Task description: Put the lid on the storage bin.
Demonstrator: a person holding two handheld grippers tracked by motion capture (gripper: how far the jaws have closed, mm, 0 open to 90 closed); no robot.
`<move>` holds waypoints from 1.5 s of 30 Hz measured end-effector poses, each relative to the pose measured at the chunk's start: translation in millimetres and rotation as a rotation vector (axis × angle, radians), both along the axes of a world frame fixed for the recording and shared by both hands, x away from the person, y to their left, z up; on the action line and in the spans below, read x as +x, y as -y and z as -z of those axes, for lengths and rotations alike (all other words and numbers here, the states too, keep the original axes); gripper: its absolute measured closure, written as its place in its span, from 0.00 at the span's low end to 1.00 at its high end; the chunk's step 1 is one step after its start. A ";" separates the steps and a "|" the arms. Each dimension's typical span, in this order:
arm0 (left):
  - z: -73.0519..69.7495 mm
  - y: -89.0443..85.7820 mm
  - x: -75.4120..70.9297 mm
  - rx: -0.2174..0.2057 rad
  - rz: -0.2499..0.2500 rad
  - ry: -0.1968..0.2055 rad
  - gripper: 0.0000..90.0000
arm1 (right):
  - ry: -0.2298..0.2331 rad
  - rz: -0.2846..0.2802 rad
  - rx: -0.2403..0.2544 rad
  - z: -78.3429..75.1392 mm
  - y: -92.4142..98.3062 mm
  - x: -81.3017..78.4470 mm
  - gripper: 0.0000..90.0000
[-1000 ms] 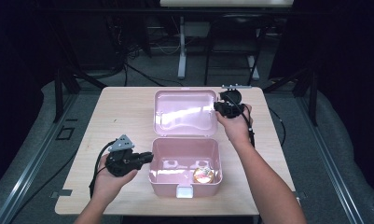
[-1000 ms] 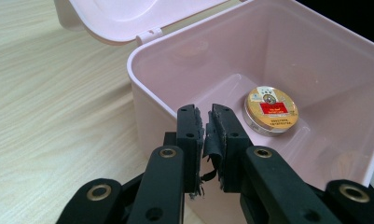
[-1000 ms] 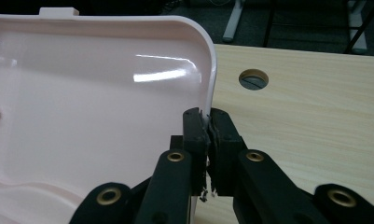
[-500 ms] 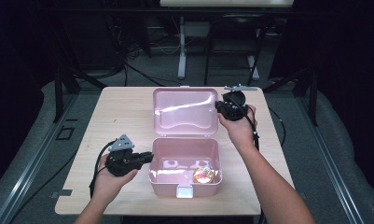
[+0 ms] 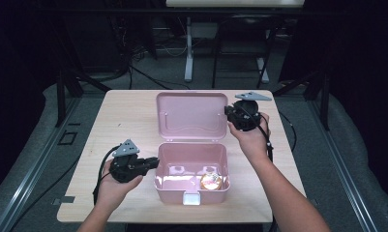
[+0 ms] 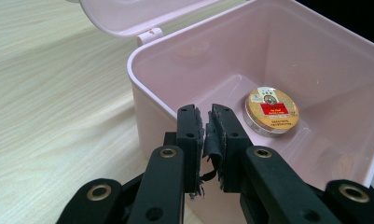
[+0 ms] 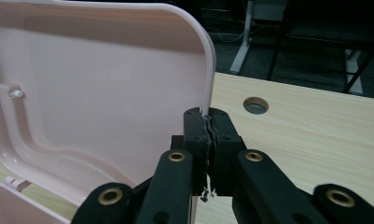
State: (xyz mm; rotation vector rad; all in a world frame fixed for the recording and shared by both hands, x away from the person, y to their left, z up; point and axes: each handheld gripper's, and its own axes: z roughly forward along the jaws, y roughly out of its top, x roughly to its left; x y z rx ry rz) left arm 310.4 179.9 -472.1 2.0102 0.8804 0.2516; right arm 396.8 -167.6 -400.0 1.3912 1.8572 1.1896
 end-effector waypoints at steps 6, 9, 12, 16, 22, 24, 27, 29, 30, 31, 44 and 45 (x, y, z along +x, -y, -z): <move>0.0 -0.1 0.0 -0.001 0.000 -0.001 0.91 | 0.013 -0.014 0.018 -1.5 2.4 -8.5 0.97; 0.0 -0.2 0.2 0.000 0.001 0.001 0.91 | 0.028 -0.019 0.019 -1.6 3.3 -13.4 0.97; 0.0 -0.3 0.2 0.001 0.002 0.001 0.91 | 0.040 -0.026 0.016 -2.0 3.7 -18.6 0.97; 0.0 0.0 0.0 0.000 0.000 0.000 0.91 | 0.063 -0.036 0.006 -2.1 4.1 -26.2 0.97; 0.0 0.0 0.0 -0.001 -0.001 -0.001 0.91 | 0.089 -0.049 0.008 -1.3 5.6 -39.4 0.97; 0.0 0.0 -0.1 0.000 -0.001 -0.001 0.91 | 0.100 -0.053 0.003 -0.9 5.7 -43.2 0.97; 0.0 -0.2 0.1 0.000 0.000 0.001 0.91 | 0.113 -0.055 -0.001 0.2 5.5 -49.3 0.97; 0.0 0.0 0.0 -0.001 -0.002 -0.001 0.91 | 0.123 -0.057 -0.005 1.0 5.6 -52.3 0.97; 0.0 0.0 0.0 -0.001 -0.002 -0.001 0.91 | 0.128 -0.059 -0.009 1.3 5.7 -54.0 0.97; 0.0 -0.2 0.1 -0.001 -0.001 0.000 0.91 | 0.128 -0.059 -0.009 1.4 5.8 -55.0 0.97; -0.2 -1.4 1.4 -0.006 0.004 -0.007 0.91 | 0.145 -0.077 0.002 4.7 8.2 -67.4 0.96; -0.6 -1.3 1.6 0.002 0.006 -0.001 0.91 | 0.143 -0.079 0.012 5.3 9.5 -67.7 0.96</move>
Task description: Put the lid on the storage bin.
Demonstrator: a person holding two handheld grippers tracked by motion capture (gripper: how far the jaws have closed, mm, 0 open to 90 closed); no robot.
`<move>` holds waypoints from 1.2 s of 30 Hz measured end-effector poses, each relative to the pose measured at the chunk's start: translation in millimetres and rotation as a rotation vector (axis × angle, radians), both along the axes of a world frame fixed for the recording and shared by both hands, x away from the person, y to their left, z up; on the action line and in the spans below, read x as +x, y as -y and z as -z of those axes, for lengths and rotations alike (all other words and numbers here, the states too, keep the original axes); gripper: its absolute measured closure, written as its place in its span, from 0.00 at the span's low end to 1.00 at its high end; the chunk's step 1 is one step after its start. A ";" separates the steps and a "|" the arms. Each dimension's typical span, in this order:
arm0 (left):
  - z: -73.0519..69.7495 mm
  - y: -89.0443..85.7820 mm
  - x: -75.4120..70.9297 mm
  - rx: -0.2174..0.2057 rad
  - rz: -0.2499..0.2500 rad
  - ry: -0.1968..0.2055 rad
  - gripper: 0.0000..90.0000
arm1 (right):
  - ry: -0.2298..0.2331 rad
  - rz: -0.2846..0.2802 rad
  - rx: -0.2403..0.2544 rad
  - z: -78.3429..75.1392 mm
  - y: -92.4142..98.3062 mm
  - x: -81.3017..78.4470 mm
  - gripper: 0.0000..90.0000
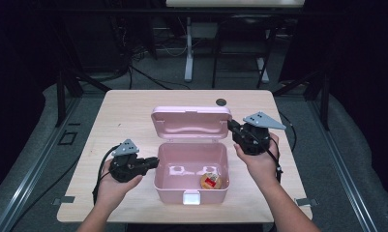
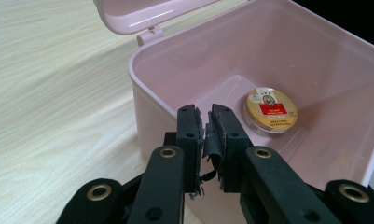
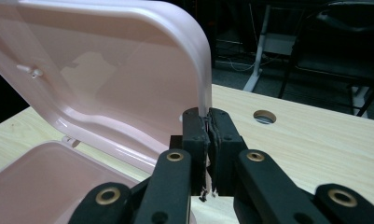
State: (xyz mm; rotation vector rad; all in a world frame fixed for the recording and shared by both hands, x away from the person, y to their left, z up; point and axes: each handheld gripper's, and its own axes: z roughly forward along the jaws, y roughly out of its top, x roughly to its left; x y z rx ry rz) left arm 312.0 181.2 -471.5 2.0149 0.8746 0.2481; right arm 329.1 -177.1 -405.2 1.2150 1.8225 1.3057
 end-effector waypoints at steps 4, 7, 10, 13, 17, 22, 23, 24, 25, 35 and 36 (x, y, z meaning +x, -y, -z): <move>-0.3 0.2 0.0 0.002 -0.002 -0.001 0.91 | -0.002 -0.003 0.006 0.1 0.3 -2.6 0.95; -0.6 0.1 0.3 0.005 0.000 -0.005 0.90 | 0.001 -0.004 0.005 0.5 0.6 -3.9 0.95; -1.7 0.3 0.2 0.001 0.006 0.000 0.89 | -0.001 -0.009 0.011 0.7 1.6 -5.4 0.95; -3.7 1.1 -0.6 -0.003 0.006 0.006 0.88 | -0.004 -0.010 0.013 0.8 1.7 -7.8 0.95; -4.6 1.4 -0.4 -0.001 0.005 0.014 0.88 | 0.000 -0.011 0.007 1.3 1.6 -10.2 0.95; -5.6 0.6 -0.1 0.001 0.000 0.021 0.87 | -0.001 -0.010 0.009 1.8 1.5 -11.7 0.95; -6.2 0.1 -0.1 0.000 -0.001 0.021 0.86 | -0.002 -0.011 0.010 1.9 1.6 -11.8 0.95; -6.8 -0.6 0.0 -0.001 -0.001 0.023 0.86 | -0.003 -0.013 0.009 1.9 1.9 -12.1 0.94; -6.9 -0.5 -0.2 -0.004 -0.009 0.026 0.86 | -0.004 -0.013 0.011 1.9 2.0 -12.2 0.94; -17.3 -5.0 0.8 -0.027 -0.036 0.049 0.78 | -0.016 -0.022 0.021 1.7 3.5 -12.8 0.94; -19.6 -6.4 1.9 -0.035 -0.034 0.046 0.76 | -0.016 -0.023 0.020 1.7 3.6 -12.9 0.94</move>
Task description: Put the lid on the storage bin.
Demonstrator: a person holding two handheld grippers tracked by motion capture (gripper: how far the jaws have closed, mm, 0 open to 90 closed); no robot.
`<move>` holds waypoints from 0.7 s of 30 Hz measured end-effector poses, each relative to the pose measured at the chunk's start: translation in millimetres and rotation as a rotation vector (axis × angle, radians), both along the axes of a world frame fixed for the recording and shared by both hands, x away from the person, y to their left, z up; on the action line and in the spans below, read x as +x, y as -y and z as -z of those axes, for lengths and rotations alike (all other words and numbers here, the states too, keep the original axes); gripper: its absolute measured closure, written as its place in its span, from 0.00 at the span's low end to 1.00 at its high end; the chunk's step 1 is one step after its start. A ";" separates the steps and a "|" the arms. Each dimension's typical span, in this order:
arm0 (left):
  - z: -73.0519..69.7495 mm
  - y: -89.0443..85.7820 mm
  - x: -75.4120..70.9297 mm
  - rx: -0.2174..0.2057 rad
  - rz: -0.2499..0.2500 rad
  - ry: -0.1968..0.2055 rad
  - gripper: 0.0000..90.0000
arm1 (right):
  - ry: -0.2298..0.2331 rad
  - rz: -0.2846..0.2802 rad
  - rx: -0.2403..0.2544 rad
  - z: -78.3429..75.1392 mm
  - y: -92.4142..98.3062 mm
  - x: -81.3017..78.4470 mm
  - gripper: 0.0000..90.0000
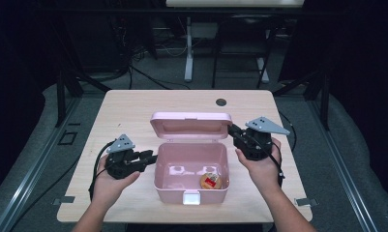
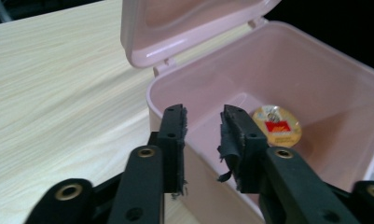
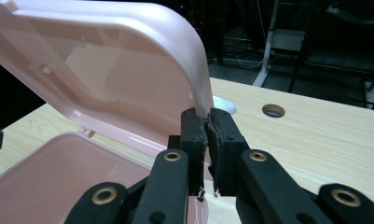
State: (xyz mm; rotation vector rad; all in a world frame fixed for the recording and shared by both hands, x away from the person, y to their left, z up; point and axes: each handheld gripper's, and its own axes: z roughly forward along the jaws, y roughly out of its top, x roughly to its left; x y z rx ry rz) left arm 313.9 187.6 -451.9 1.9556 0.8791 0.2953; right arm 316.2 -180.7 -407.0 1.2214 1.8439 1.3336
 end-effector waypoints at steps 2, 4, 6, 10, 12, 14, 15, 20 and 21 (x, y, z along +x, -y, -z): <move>-4.0 -3.0 1.4 -0.010 -0.014 0.008 0.75 | -0.003 -0.002 -0.001 -0.2 0.3 0.0 0.94; -8.4 -6.6 3.0 -0.029 -0.028 0.014 0.75 | -0.006 -0.005 0.006 -0.4 0.4 0.1 0.94; -12.3 -9.9 4.5 -0.043 -0.039 0.021 0.75 | -0.006 -0.003 0.003 -0.5 0.0 0.0 0.94; -17.4 -10.5 7.5 -0.021 -0.048 0.035 0.74 | -0.009 -0.004 0.010 -0.6 0.3 -0.1 0.94; -19.9 -10.3 9.5 -0.013 -0.051 0.047 0.72 | -0.009 -0.004 0.012 0.0 0.5 -0.5 0.94; -23.5 -9.3 10.5 -0.010 -0.048 0.061 0.70 | -0.010 -0.005 0.017 0.3 0.7 -1.0 0.93; -25.3 -8.7 10.5 -0.011 -0.045 0.067 0.70 | -0.011 -0.005 0.016 0.3 0.7 -1.2 0.93; -33.5 -7.1 12.7 -0.015 -0.044 0.088 0.69 | -0.015 -0.011 0.023 0.4 1.6 -1.7 0.93; -35.6 -7.1 13.5 -0.013 -0.046 0.090 0.68 | -0.016 -0.012 0.025 0.4 1.9 -1.8 0.93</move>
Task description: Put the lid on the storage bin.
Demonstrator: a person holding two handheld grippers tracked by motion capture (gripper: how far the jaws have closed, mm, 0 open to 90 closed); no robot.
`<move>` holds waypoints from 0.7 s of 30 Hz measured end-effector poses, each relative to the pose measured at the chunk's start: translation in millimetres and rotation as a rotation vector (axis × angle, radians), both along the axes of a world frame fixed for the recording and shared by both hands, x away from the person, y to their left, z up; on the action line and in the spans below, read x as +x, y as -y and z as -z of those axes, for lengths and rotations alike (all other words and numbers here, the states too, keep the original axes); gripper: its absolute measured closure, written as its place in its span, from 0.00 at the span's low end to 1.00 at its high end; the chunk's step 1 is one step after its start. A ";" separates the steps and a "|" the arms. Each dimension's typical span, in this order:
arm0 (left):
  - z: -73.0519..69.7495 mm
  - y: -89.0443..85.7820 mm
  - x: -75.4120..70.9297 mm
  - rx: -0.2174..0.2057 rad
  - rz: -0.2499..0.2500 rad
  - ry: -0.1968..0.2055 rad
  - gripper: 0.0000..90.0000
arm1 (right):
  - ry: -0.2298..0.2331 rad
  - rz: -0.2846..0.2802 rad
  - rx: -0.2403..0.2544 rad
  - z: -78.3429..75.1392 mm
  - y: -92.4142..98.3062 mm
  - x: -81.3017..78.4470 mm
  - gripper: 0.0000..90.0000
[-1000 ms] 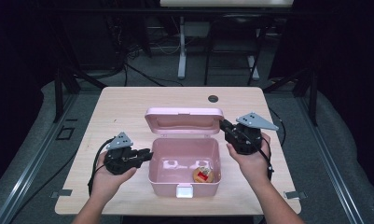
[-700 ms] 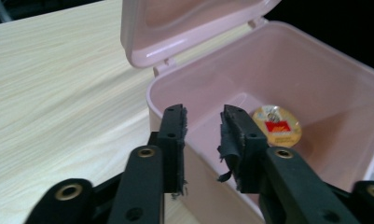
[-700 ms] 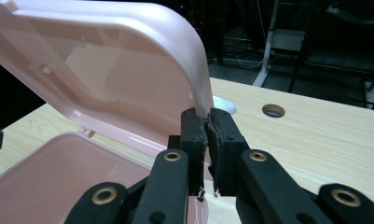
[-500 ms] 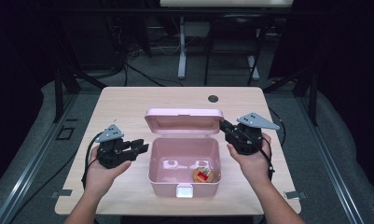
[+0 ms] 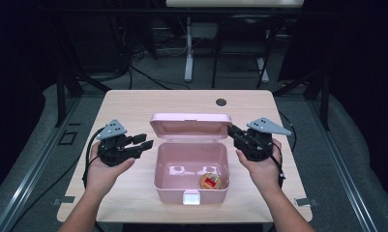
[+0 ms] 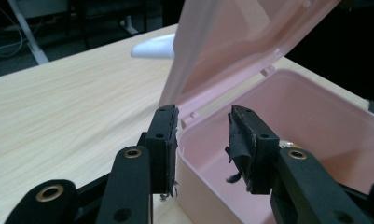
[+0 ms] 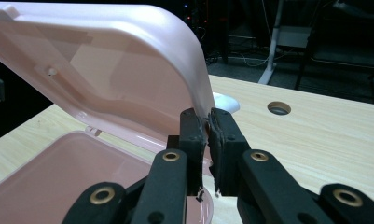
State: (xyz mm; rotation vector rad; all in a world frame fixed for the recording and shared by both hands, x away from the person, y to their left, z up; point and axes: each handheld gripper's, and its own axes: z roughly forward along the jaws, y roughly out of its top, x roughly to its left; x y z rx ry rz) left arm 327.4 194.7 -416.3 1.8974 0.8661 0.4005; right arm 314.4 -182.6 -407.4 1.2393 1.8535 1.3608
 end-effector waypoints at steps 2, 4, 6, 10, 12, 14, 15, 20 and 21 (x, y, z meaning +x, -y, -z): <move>-2.2 0.5 1.4 -0.007 -0.002 0.008 0.67 | -0.003 -0.003 0.001 0.0 0.4 -0.5 0.93; -5.0 1.1 3.1 -0.006 0.003 0.009 0.66 | -0.003 -0.006 0.002 0.0 0.5 -1.1 0.93; -8.0 1.4 4.9 -0.008 -0.006 0.017 0.66 | -0.004 -0.008 0.002 0.1 0.8 -1.4 0.93; -14.4 2.4 7.1 0.005 -0.016 0.034 0.67 | -0.002 -0.009 0.003 0.3 0.9 -1.8 0.93; -17.4 3.7 7.0 0.011 -0.014 0.041 0.68 | -0.001 -0.009 0.001 0.4 0.9 -2.0 0.93; -21.0 6.5 6.3 0.009 -0.008 0.054 0.69 | -0.002 -0.011 0.002 0.4 1.1 -2.4 0.93; -22.6 7.2 6.0 0.011 -0.004 0.055 0.70 | -0.004 -0.010 -0.001 0.5 1.2 -2.6 0.93; -31.2 12.3 5.3 0.016 0.002 0.072 0.76 | -0.005 -0.013 0.003 0.8 1.3 -3.4 0.92; -32.6 12.9 5.1 0.020 0.001 0.075 0.77 | -0.006 -0.014 0.007 1.0 1.5 -3.6 0.92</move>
